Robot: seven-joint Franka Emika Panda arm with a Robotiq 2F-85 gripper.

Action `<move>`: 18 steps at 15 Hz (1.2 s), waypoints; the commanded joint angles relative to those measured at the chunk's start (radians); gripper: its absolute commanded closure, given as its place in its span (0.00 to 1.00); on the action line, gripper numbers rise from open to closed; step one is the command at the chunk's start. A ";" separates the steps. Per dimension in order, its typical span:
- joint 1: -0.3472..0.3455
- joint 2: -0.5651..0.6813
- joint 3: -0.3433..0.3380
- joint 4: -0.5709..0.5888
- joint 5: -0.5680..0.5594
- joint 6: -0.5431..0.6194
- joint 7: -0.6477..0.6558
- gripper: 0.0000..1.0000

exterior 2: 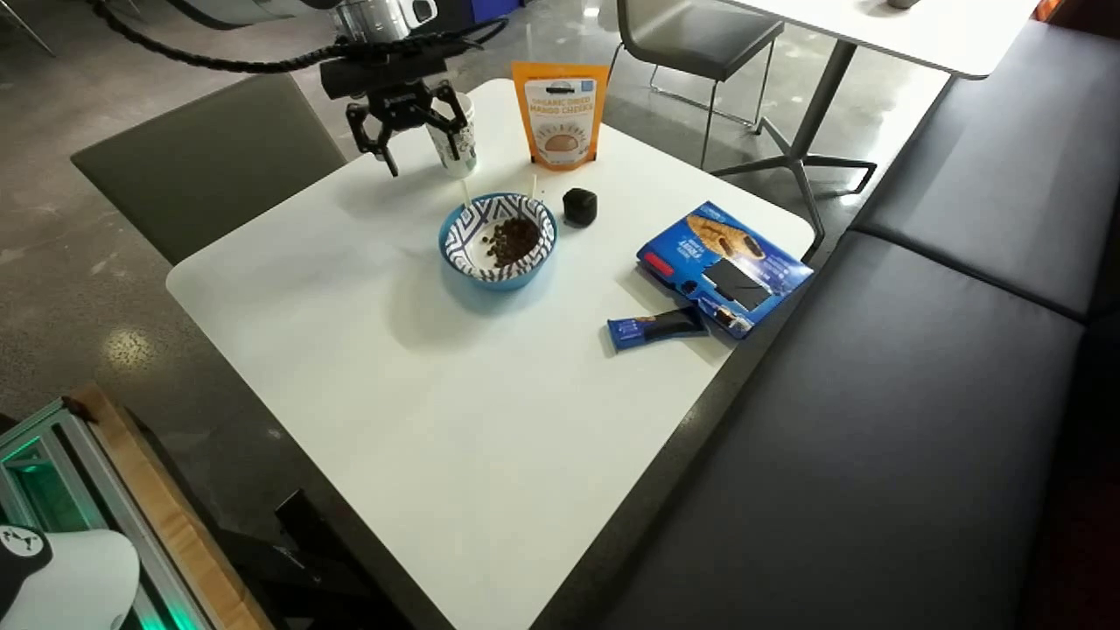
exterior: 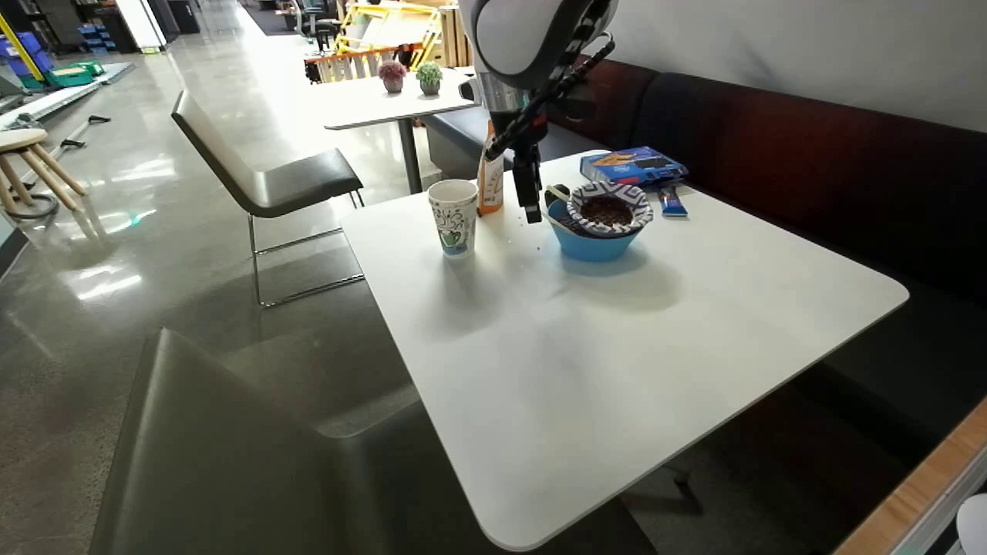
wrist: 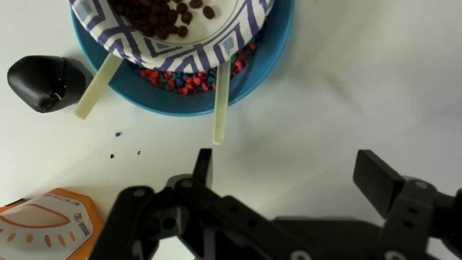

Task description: Pick up some of the crumbs on the table and put them inside the blue bowl

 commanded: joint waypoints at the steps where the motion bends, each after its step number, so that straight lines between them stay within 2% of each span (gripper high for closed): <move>1: 0.015 0.060 -0.022 0.038 -0.058 0.055 0.014 0.00; 3: 0.018 0.086 -0.031 0.053 -0.085 0.086 0.018 0.00; 4: 0.003 0.048 -0.015 0.023 -0.049 0.062 0.001 0.00; 10: 0.005 0.074 -0.021 0.044 -0.062 0.076 0.001 0.00; 11: 0.019 0.094 -0.040 0.064 -0.093 0.062 0.019 0.00; 18: 0.050 0.242 -0.049 0.215 -0.121 -0.019 -0.014 0.00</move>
